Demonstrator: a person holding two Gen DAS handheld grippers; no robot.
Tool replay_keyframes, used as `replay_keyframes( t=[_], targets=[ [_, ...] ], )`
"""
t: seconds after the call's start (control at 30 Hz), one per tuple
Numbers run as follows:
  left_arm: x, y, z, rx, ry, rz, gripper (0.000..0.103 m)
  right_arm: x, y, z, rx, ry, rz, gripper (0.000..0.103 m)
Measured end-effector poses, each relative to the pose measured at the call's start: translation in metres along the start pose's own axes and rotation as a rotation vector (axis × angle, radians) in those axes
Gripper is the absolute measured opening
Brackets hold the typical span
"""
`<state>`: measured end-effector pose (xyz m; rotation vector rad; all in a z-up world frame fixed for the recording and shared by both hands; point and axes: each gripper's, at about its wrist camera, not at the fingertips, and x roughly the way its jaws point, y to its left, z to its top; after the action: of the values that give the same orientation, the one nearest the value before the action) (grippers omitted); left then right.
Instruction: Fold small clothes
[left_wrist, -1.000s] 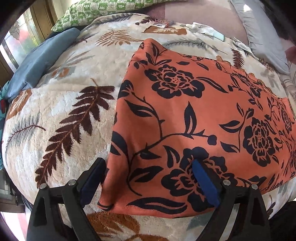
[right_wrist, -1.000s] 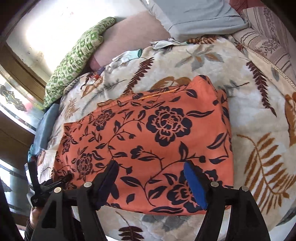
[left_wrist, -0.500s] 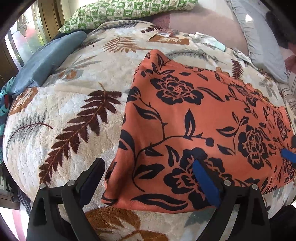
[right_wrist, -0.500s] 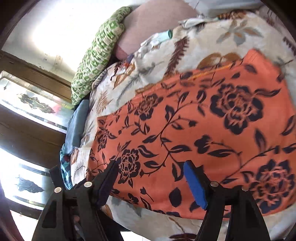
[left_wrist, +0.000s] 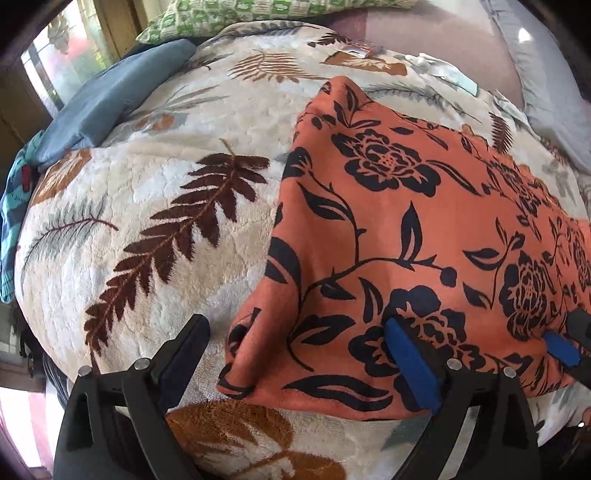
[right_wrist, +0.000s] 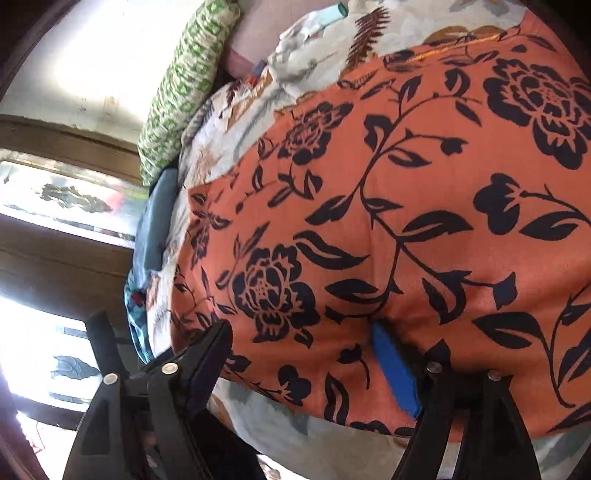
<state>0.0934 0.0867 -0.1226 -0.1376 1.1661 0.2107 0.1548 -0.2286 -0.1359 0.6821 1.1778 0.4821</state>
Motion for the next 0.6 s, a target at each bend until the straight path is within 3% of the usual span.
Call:
replay_keyframes(
  t=[0.17,0.37,0.5,0.6],
  targets=[
    [-0.038,-0.012,0.002,0.046,-0.114,-0.025,0.096,-0.067,0.003,-0.007,-0.035,-0.155,-0.015,0.08],
    [-0.046,-0.025,-0.011,0.046,-0.125,-0.072,0.096,-0.184,-0.089,-0.044,0.201,-0.372,-0.101,0.08],
    [-0.042,-0.035,-0.015,0.063,-0.117,-0.085,0.096,-0.215,-0.144,-0.06,0.373,-0.389,-0.115,0.08],
    [-0.041,-0.042,-0.016,0.076,-0.116,-0.092,0.096,-0.212,-0.161,-0.06,0.434,-0.366,-0.069,0.08]
  ],
)
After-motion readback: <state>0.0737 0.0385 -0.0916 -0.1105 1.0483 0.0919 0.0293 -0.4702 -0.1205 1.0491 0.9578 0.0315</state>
